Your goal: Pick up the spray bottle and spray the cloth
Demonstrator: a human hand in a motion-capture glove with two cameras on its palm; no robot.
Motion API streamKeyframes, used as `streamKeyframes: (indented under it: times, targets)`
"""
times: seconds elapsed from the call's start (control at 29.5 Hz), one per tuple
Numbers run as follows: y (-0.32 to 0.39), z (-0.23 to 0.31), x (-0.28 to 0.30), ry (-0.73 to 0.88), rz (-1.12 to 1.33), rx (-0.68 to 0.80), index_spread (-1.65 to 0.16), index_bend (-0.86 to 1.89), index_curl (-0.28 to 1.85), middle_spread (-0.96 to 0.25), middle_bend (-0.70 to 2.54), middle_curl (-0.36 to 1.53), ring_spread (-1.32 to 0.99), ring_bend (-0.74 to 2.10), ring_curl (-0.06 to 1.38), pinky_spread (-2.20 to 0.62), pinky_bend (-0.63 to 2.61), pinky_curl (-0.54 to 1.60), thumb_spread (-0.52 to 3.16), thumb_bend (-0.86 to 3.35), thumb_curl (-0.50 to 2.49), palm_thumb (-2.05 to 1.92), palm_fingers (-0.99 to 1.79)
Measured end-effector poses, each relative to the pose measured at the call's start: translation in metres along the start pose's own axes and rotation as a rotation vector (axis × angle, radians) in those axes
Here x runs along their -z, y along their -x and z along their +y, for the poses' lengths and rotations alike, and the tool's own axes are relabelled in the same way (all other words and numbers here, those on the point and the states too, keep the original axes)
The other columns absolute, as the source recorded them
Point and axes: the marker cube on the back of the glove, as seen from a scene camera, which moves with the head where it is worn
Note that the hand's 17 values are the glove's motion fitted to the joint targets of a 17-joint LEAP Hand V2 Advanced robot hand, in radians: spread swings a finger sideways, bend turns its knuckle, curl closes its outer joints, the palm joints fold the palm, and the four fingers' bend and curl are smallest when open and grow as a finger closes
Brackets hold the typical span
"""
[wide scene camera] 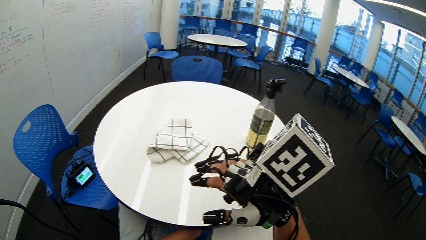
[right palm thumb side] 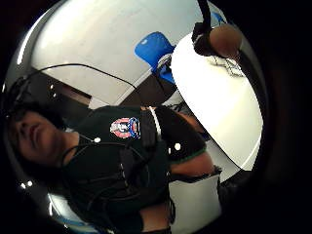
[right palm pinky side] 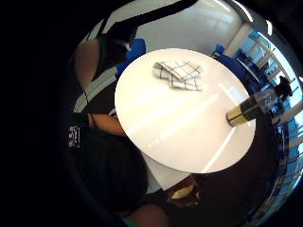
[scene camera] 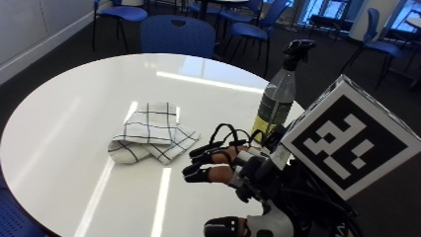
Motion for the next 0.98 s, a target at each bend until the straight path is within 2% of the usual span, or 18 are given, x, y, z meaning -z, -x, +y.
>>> streamKeyframes:
  times: [0.44,0.98]
  targets:
    - [-0.011,-0.002,0.0,-0.033,-0.003,-0.048,-0.39,0.21,0.34,-0.11,0.19,0.3,-0.12,0.28,0.28,0.21,0.16,0.23,1.17,0.07,0.24,0.49,0.82]
    - [-0.065,-0.011,0.011,-0.252,0.082,-0.24,-0.4,0.2,0.38,-0.1,0.15,0.28,-0.12,0.28,0.31,0.21,0.19,0.27,1.2,0.03,0.29,0.57,0.76]
